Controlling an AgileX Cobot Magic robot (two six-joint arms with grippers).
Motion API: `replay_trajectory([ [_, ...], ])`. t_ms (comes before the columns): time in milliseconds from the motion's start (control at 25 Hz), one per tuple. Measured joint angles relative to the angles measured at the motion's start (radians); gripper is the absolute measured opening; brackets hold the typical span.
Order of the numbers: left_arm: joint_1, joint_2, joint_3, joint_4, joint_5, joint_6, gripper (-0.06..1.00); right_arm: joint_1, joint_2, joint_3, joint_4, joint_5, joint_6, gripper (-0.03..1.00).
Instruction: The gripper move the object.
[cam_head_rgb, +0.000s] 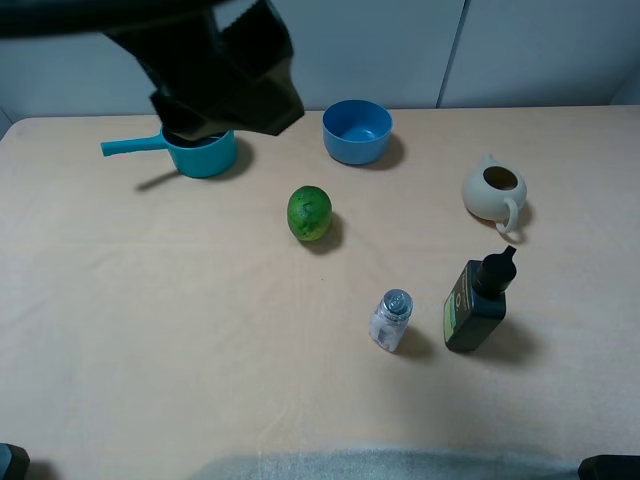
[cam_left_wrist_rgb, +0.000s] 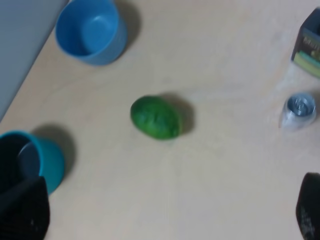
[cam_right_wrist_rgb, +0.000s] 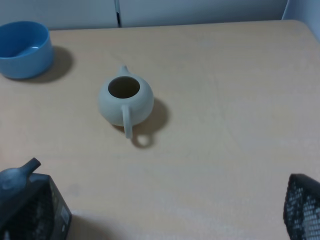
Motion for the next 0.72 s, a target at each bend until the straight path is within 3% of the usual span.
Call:
replay_trajectory([
  [440, 0.000, -0.252, 0.081, 0.003, 0.169, 0.014, 0.99, 0.000, 0.000, 0.000, 0.000, 0.000, 0.000, 0.69],
  [720, 0.000, -0.455, 0.180, -0.025, 0.173, 0.019, 0.99, 0.000, 0.000, 0.000, 0.000, 0.000, 0.000, 0.69],
])
